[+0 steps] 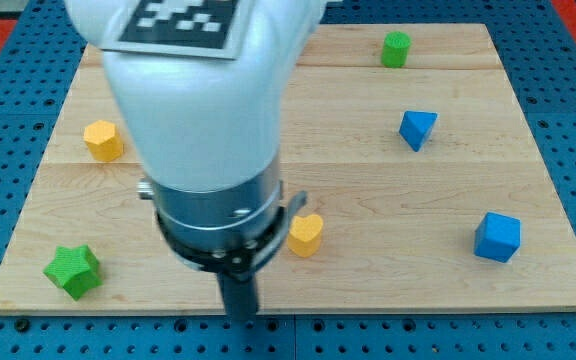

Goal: Push the green star slightly towards the top side

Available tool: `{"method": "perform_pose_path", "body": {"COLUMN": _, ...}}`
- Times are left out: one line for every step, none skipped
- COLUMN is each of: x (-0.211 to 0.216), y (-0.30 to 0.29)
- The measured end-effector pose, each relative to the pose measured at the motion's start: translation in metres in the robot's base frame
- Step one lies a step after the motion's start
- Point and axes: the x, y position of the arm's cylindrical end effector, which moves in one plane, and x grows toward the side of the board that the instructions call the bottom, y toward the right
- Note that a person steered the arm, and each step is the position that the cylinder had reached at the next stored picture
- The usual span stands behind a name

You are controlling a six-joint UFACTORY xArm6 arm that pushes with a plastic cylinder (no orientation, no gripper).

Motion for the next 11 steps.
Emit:
{"method": "perform_pose_path", "body": {"x": 0.000, "y": -0.035}}
{"method": "perform_pose_path", "body": {"x": 0.000, "y": -0.082}}
{"method": "perform_pose_path", "body": {"x": 0.000, "y": -0.097}}
{"method": "perform_pose_path", "body": {"x": 0.000, "y": -0.113}}
{"method": "perform_pose_path", "body": {"x": 0.000, "y": -0.126}}
{"method": "perform_pose_path", "body": {"x": -0.002, "y": -0.156}}
{"method": "perform_pose_path", "body": {"x": -0.029, "y": -0.170}}
{"method": "perform_pose_path", "body": {"x": -0.066, "y": -0.169}}
{"method": "perform_pose_path", "body": {"x": -0.070, "y": -0.169}}
{"method": "perform_pose_path", "body": {"x": -0.070, "y": -0.169}}
{"method": "perform_pose_path", "body": {"x": -0.066, "y": -0.128}}
